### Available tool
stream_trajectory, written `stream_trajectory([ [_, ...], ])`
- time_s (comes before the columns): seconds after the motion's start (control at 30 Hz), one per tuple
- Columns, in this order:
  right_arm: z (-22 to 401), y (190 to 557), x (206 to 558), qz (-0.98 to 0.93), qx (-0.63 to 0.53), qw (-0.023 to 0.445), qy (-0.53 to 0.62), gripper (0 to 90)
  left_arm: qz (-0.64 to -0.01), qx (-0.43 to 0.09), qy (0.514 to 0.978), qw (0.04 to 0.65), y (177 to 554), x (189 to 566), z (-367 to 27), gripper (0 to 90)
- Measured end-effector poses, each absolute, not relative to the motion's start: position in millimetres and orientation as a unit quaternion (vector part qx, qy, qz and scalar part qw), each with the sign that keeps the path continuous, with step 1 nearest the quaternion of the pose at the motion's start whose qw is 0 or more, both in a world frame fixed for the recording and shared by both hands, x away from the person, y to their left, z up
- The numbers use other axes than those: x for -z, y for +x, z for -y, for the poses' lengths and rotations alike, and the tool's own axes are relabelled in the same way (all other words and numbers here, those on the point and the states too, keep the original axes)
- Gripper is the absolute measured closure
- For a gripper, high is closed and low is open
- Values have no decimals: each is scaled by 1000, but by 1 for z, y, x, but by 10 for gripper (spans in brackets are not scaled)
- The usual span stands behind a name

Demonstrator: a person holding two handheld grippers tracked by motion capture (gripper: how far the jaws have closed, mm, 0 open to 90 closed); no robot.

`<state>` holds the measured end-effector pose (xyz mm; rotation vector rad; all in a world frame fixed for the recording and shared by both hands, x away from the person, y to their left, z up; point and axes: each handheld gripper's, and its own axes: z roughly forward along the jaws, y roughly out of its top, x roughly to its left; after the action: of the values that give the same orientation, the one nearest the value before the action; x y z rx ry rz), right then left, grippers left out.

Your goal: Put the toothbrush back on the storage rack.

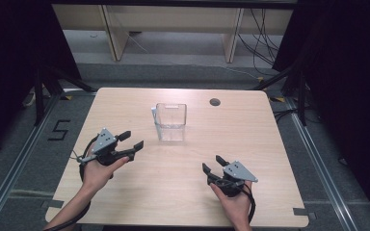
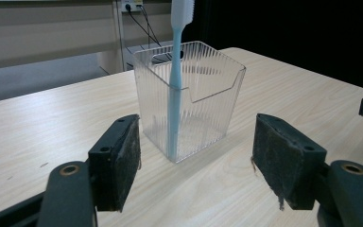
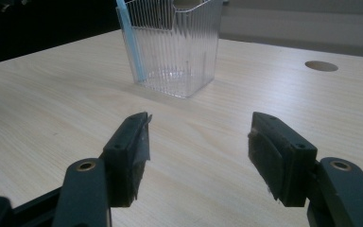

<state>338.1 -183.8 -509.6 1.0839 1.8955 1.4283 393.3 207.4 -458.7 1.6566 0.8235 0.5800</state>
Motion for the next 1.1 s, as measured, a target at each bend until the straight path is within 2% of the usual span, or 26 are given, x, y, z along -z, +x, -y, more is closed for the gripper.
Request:
stream_trajectory([
  [0.17, 185, 339, 510, -702, -525, 277, 394, 397, -354, -246, 705, 564, 387, 464, -212, 321],
  [0.5, 183, 339, 510, -698, -537, 255, 399, 396, -352, -255, 707, 557, 379, 474, -219, 321],
  [1.1, 184, 338, 510, -699, -530, 270, 397, 396, -354, -269, 698, 562, 374, 494, -239, 318],
])
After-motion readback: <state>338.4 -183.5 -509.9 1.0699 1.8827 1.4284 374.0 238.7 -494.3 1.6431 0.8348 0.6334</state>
